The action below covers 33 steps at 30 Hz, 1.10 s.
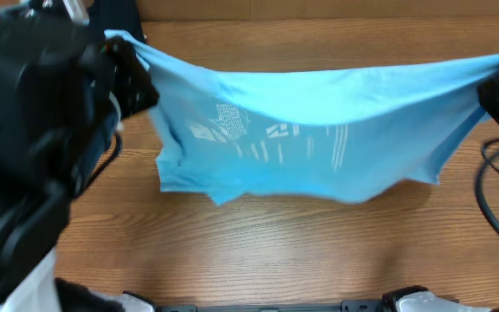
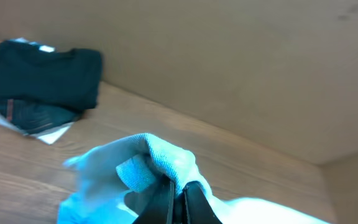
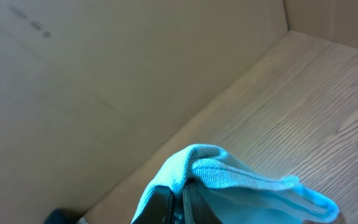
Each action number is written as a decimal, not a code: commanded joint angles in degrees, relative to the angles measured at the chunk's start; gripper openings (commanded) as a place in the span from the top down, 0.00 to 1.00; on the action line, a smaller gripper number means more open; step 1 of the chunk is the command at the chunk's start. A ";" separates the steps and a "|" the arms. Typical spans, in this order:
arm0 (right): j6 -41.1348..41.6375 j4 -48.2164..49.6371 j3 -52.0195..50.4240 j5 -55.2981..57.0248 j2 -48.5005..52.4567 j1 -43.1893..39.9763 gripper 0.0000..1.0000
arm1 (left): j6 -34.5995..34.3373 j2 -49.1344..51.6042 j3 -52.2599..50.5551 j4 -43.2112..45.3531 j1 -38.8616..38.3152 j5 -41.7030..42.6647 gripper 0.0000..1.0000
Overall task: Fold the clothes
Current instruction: 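Lay the stretched shirt flat on the table with both grippers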
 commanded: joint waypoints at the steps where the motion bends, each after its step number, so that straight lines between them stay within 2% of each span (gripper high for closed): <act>1: -0.48 0.00 0.81 -2.47 -5.11 -0.48 0.96 | 0.35 -4.46 1.16 -0.33 -4.52 -1.05 0.96; 9: -0.46 -0.92 0.81 -2.86 -10.27 -0.48 0.96 | -2.23 -8.28 1.16 -0.85 -13.14 -4.52 0.96; 18: -0.46 4.26 0.74 1.38 -7.15 -0.48 0.95 | -3.48 -3.32 1.14 3.17 -13.62 -15.23 0.96; 21: -0.46 7.06 0.74 3.45 -2.47 -0.50 0.94 | -3.19 2.49 1.14 6.62 -11.61 -17.62 0.96; 26: -0.15 8.50 0.74 3.39 6.95 -2.97 0.94 | -2.64 12.07 1.14 9.51 -4.81 -16.90 0.96; 33: -0.50 11.85 0.72 -3.34 22.69 -10.71 0.96 | -2.12 26.14 1.14 12.46 3.69 -13.94 0.96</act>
